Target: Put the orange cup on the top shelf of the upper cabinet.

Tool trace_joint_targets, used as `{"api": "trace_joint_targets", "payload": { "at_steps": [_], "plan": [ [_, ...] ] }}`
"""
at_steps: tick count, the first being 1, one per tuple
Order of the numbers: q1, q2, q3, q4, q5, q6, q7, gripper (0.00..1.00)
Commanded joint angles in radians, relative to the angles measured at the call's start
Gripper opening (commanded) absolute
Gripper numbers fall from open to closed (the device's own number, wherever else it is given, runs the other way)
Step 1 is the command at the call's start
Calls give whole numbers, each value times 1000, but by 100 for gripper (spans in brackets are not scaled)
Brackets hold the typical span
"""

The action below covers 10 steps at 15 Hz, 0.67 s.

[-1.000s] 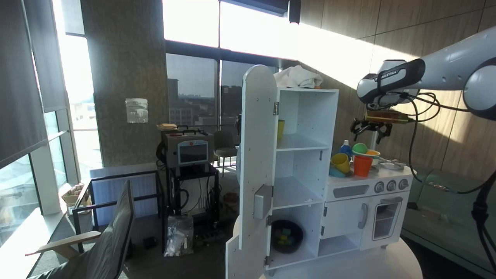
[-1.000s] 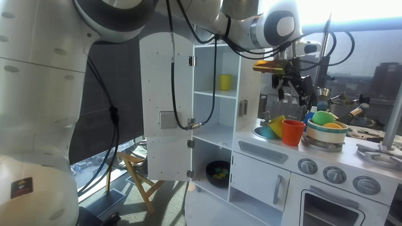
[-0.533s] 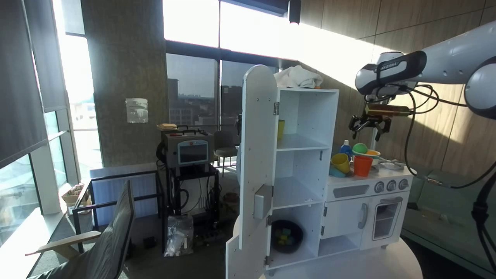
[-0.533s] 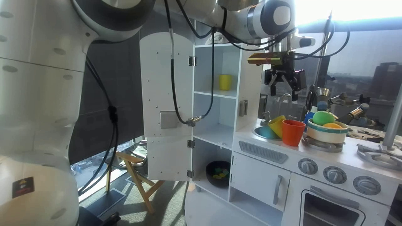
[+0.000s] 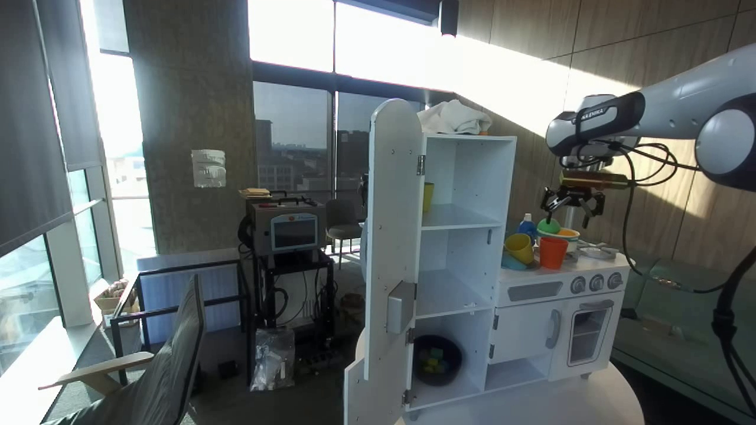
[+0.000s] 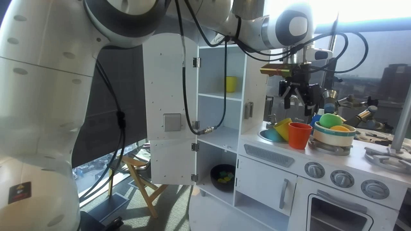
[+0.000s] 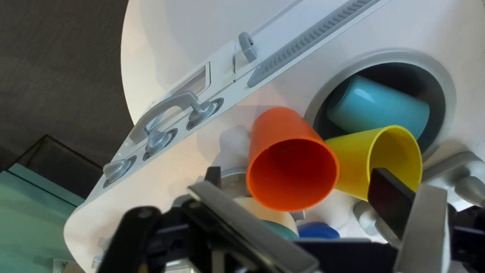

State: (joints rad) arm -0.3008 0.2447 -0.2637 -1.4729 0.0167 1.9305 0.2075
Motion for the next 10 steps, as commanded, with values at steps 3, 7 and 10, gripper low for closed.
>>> {"api": "trace_joint_targets", "payload": {
  "at_steps": [3, 7, 10],
  "plan": [
    [-15, 71, -12, 53, 26, -18, 76, 100],
    [-23, 117, -10, 70, 66, -11, 121, 100],
    [-31, 142, -14, 86, 88, -13, 158, 100]
  ]
}}
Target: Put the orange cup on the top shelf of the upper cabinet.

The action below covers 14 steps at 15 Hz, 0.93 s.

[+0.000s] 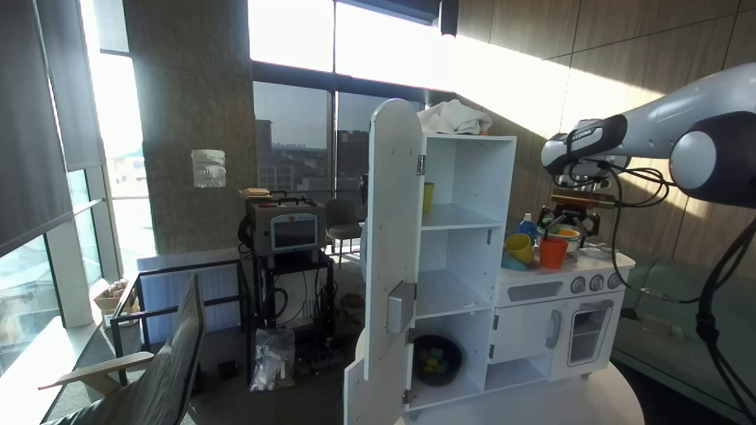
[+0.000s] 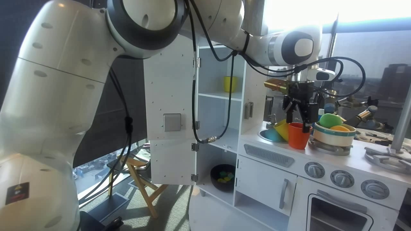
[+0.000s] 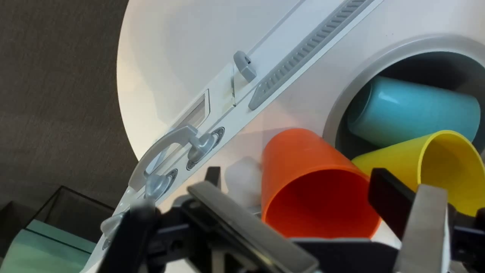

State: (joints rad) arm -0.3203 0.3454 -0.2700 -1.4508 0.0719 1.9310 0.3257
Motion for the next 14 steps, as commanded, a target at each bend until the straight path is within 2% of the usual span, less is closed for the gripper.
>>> {"api": "trace_joint_targets", "payload": {
  "at_steps": [1, 5, 6, 14],
  "plan": [
    [-16, 47, -10, 67, 40, 0, 52, 100],
    [-46, 28, -5, 90, 103, -60, 51, 100],
    [-29, 30, -8, 52, 68, -20, 43, 100],
    [-41, 74, -21, 94, 69, -28, 95, 100]
  ]
}}
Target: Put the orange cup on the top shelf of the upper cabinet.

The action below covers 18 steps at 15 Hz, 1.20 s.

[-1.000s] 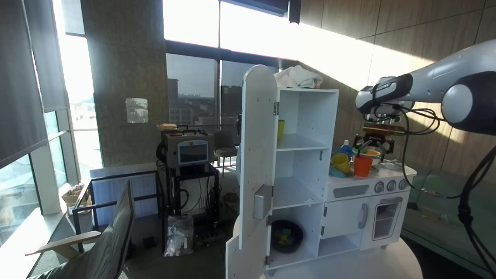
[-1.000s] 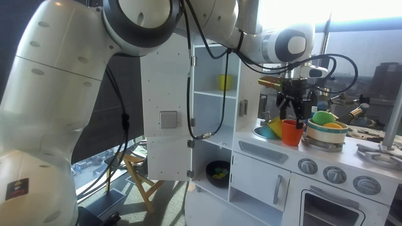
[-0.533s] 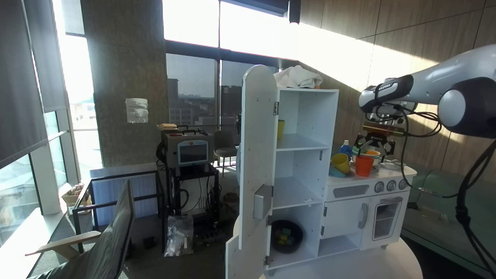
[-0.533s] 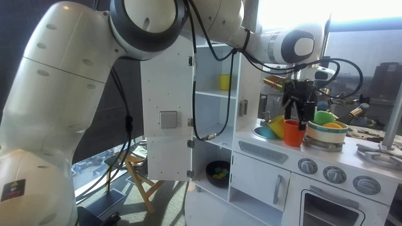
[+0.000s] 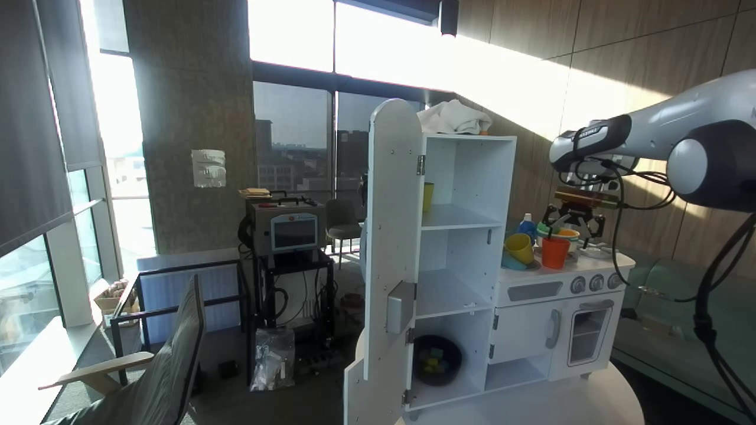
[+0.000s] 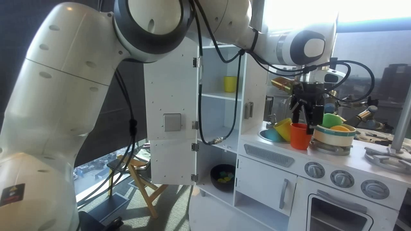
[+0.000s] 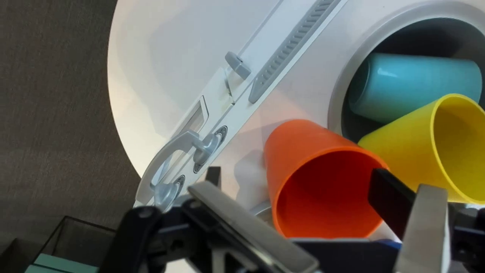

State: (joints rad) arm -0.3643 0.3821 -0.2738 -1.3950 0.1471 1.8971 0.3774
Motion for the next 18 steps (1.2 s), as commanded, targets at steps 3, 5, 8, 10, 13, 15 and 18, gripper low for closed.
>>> {"api": "trace_joint_targets", "payload": {
  "at_steps": [3, 5, 8, 10, 13, 15, 18],
  "plan": [
    [-8, 56, -20, 53, 13, -2, 66, 100],
    [-11, 66, -22, 62, 15, -3, 80, 100],
    [-14, 65, -19, 60, 20, -9, 91, 73],
    [-18, 63, -14, 59, 39, -13, 95, 56],
    [-22, 76, -11, 55, 84, -2, 126, 34],
    [-24, 97, -12, 59, 111, -4, 159, 20],
    [-29, 121, -11, 67, 143, -16, 195, 8]
  ]
}}
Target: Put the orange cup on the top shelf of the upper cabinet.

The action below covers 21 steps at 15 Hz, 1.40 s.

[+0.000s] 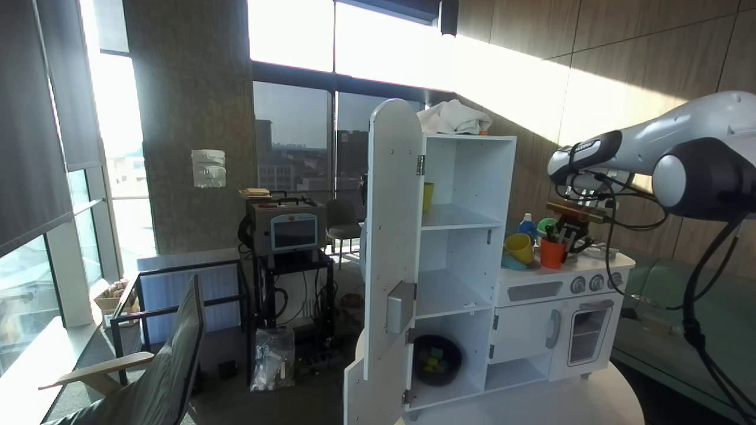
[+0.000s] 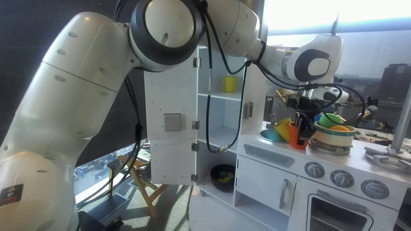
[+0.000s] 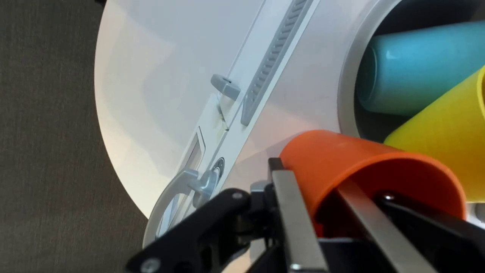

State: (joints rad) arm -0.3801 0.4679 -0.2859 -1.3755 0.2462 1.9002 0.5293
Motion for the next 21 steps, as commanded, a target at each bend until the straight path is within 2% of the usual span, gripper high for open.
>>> {"api": "trace_joint_targets", "payload": {
  "at_steps": [1, 2, 3, 5, 12, 15, 16, 21],
  "plan": [
    [-14, 40, 0, 49, 51, -23, 54, 6],
    [-14, 41, -5, 55, 49, -20, 71, 4],
    [-16, 40, -8, 63, 48, -25, 89, 9],
    [-33, 26, -7, 80, 69, -50, 128, 8],
    [-41, -131, -30, 39, 28, -57, 171, 7],
    [0, -241, -20, -67, -6, -75, 193, 8],
    [30, -299, -16, -150, -34, -45, 211, 8],
    [129, -472, -6, -399, -220, -11, 391, 9]
  ]
}}
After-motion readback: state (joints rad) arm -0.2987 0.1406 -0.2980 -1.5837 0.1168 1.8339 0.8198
